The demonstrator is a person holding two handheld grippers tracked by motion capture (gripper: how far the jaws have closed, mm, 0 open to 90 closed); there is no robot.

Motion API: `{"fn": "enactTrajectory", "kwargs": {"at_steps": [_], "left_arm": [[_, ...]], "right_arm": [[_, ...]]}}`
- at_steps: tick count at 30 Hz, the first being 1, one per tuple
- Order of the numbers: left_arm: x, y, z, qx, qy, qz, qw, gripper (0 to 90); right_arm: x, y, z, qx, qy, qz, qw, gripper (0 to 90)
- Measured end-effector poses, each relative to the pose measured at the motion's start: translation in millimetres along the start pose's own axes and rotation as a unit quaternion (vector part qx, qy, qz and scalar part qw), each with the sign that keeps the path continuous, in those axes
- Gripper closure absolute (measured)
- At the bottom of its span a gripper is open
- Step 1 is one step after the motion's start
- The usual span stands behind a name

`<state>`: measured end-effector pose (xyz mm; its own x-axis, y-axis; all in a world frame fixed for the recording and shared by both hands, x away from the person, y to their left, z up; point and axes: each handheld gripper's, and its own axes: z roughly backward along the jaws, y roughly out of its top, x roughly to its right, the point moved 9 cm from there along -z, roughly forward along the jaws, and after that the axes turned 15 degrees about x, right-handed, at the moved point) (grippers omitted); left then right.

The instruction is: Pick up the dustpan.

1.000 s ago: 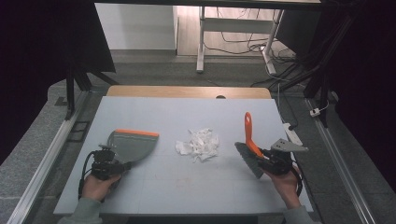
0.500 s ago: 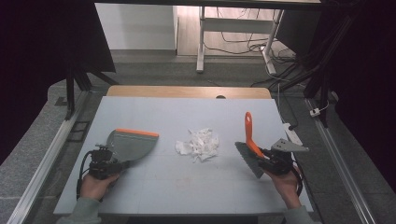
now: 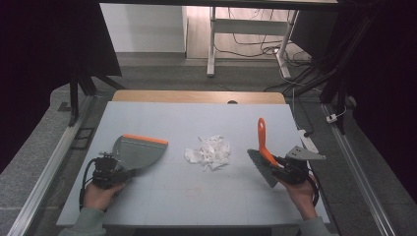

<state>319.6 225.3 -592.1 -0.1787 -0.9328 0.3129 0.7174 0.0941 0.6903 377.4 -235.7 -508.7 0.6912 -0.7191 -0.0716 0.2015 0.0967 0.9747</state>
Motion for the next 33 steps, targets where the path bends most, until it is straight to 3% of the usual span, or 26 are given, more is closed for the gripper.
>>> {"fn": "enactTrajectory", "kwargs": {"at_steps": [12, 21, 33], "left_arm": [[-2.3, 9.1, 6.7, 0.037, -0.008, -0.01, 0.9992, 61.5], [-6.9, 17.8, 11.2, 0.068, -0.036, -0.031, 0.9965, 61.6], [-11.5, 25.6, 9.0, 0.086, -0.077, -0.046, 0.9923, 61.5]], "right_arm": [[0.6, 0.7, 0.4, 0.001, -0.002, 0.002, 1.0, 70.1], [0.8, 1.1, 0.1, 0.001, -0.003, 0.004, 1.0, 70.1], [3.0, 2.3, 0.1, 0.005, -0.011, 0.0, 0.9999, 70.1]]}}
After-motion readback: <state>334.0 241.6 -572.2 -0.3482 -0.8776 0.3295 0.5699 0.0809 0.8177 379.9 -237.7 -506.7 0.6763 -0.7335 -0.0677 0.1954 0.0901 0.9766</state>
